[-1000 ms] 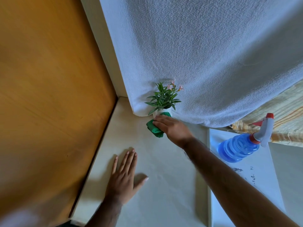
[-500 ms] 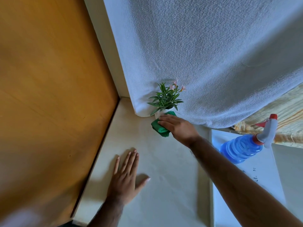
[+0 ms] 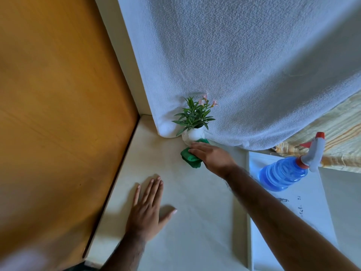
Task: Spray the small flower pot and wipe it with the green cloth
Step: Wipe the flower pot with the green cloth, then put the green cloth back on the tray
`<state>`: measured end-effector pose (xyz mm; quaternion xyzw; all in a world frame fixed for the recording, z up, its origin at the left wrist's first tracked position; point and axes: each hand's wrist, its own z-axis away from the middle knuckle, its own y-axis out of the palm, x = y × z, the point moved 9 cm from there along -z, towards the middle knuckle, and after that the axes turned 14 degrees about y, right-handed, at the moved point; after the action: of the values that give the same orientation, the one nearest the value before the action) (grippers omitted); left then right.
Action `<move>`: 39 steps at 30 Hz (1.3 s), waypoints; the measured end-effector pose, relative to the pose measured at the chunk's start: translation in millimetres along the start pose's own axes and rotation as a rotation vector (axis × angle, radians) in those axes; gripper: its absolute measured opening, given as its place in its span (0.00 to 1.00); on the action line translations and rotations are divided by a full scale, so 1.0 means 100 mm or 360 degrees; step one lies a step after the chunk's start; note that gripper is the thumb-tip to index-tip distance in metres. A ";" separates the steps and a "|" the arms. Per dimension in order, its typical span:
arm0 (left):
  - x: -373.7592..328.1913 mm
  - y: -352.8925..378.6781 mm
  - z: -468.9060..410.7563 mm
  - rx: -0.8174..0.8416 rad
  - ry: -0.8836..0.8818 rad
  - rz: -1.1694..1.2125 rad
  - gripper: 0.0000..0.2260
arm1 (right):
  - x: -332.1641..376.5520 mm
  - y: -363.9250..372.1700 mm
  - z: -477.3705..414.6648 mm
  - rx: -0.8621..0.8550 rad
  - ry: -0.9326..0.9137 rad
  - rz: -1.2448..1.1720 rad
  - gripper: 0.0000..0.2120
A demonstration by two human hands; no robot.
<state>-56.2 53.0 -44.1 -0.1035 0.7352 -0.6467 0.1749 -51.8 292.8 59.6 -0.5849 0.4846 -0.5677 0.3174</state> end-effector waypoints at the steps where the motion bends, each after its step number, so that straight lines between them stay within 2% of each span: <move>1: -0.01 -0.01 -0.01 0.0009 -0.0001 -0.0001 0.45 | -0.02 0.01 0.06 0.0012 0.0020 0.0004 0.24; 8: -0.02 -0.06 -0.01 0.0030 -0.0003 0.0022 0.44 | 0.07 -0.22 0.46 -0.0076 0.0133 -0.0023 0.25; 12: 0.01 -0.02 0.00 0.0132 -0.0027 0.0049 0.44 | 0.03 -0.49 0.92 -0.0163 0.0286 -0.0065 0.27; 20: 0.02 0.03 0.03 0.0236 -0.0041 0.0085 0.44 | -0.42 -0.89 2.26 -0.0373 0.0709 0.0026 0.31; 25: -0.01 0.03 0.00 0.0282 -0.0028 0.0082 0.44 | -0.78 -0.89 2.73 -0.0435 0.0907 0.0227 0.28; 30: 0.00 0.07 0.00 0.0291 0.0010 0.0032 0.44 | -0.88 -0.51 2.94 -0.0161 0.0863 0.0237 0.32; 35: 0.00 0.08 0.00 0.0342 0.0001 0.0040 0.45 | -0.88 -0.11 3.20 0.0149 0.0927 0.0424 0.43; 39: -0.04 0.07 0.00 0.0372 -0.0008 0.0061 0.45 | -0.90 -0.04 3.20 0.0273 0.0971 0.0484 0.44</move>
<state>-52.2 55.6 -50.6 -0.0701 0.6561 -0.7243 0.2000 270.4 320.3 -18.5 -0.2805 0.5893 -0.7012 0.2868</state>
